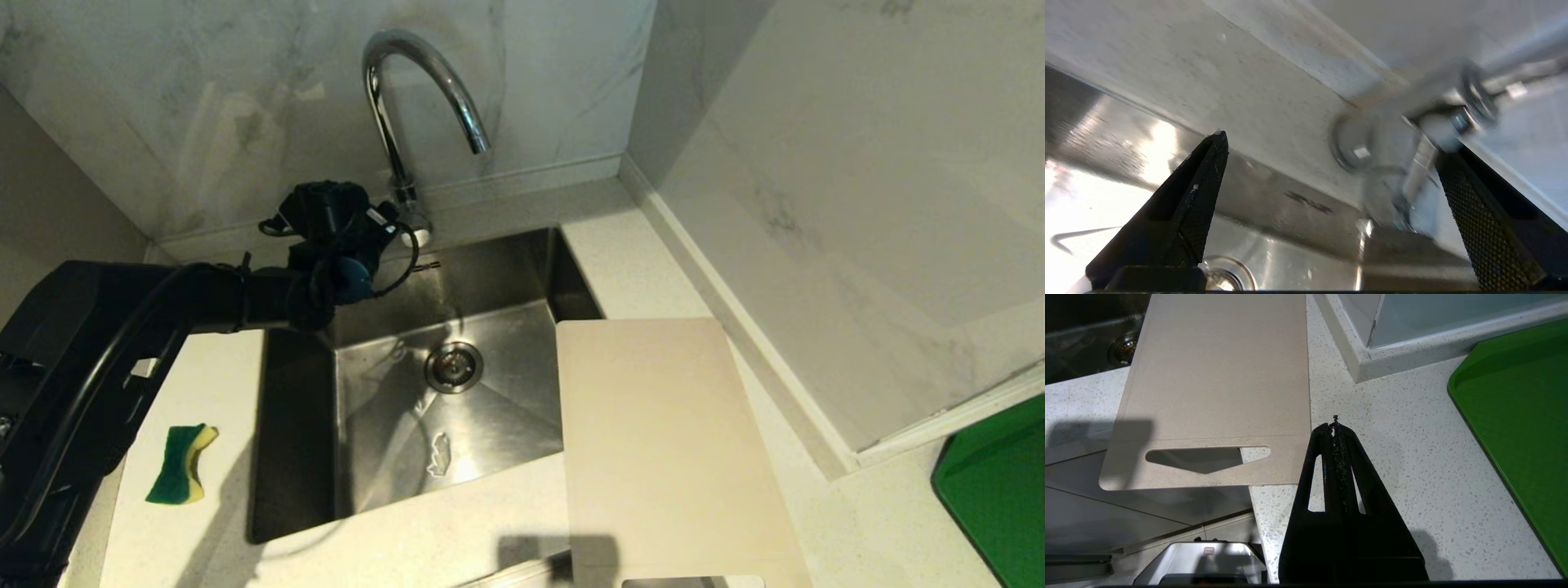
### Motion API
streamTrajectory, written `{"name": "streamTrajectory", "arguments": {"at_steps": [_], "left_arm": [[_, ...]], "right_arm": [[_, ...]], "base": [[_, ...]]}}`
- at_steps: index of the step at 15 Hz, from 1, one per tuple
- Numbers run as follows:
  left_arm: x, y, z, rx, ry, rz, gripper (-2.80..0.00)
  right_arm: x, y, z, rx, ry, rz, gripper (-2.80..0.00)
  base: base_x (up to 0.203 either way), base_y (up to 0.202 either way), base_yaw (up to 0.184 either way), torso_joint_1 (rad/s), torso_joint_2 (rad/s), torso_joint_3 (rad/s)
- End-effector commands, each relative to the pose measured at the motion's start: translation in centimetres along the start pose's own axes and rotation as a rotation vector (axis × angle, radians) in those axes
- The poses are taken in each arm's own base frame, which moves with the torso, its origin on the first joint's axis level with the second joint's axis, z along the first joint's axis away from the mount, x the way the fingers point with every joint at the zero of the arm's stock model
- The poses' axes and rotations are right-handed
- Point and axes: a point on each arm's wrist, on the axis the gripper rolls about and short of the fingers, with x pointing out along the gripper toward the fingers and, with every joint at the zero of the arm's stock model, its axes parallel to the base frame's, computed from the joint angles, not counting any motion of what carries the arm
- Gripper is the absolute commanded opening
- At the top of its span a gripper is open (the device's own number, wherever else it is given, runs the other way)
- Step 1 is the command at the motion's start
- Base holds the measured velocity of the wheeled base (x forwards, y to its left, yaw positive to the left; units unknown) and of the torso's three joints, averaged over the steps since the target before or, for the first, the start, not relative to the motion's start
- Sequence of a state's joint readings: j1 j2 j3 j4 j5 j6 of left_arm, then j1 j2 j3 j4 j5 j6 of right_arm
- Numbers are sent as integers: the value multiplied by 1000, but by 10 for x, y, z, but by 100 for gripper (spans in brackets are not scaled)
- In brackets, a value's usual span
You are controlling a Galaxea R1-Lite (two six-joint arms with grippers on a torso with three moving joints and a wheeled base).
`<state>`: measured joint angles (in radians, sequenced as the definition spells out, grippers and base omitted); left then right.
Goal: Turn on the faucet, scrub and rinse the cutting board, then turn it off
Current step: Turn on the tap
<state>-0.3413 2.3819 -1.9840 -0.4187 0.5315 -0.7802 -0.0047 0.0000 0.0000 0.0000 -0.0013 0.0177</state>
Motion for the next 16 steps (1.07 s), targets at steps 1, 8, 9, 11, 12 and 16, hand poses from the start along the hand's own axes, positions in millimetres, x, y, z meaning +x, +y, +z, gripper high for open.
{"name": "streamTrajectory", "arguments": {"at_steps": [1,8,9,11,12,16], "left_arm": [[0,1,2,2,2,15,0],[0,10,6,23,79,79,0],[0,10,6,22,92,75,0],[-1,10,7,9,95,80,0],[-2,11,7,11,110,95,0],[-10,9,13,-23,221,96,0]], "right_arm": [[0,0,0,-1,0,0,-280],[0,0,0,-1,0,0,-280],[0,0,0,-1,0,0,-280],[0,0,0,-1,0,0,-280],[0,0,0,-1,0,0,-280],[0,0,0,-1,0,0,-280]], "base": [[0,0,0,0,0,0],[0,0,0,0,0,0],[0,0,0,0,0,0],[0,0,0,0,0,0],[0,0,0,0,0,0],[0,0,0,0,0,0]]}}
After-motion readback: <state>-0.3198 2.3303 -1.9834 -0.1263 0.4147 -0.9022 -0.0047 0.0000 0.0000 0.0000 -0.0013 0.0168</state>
